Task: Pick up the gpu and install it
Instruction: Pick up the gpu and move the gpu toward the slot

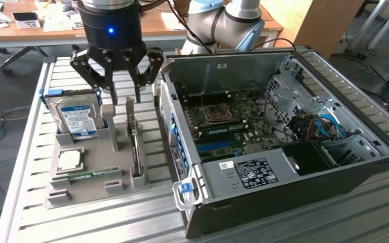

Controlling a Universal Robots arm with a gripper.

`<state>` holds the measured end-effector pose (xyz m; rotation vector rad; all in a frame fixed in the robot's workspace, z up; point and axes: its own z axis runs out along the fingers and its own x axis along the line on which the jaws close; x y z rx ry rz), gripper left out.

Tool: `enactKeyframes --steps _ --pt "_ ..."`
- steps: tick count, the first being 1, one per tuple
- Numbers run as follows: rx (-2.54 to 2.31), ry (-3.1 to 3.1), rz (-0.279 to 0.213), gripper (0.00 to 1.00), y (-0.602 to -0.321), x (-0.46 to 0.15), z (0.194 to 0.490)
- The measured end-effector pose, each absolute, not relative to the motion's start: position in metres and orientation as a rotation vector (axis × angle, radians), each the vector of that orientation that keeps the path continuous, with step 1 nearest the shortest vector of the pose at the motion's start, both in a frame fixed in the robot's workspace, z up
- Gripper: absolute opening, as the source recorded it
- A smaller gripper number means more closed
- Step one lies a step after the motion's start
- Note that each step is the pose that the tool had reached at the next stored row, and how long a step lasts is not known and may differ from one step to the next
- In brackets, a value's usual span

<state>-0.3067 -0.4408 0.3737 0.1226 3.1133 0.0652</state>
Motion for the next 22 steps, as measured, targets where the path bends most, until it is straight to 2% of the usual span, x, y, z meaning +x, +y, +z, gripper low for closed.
enactKeyframes --steps 22 --pt "0.123 3.113 0.065 0.47 -0.441 -0.307 0.337"
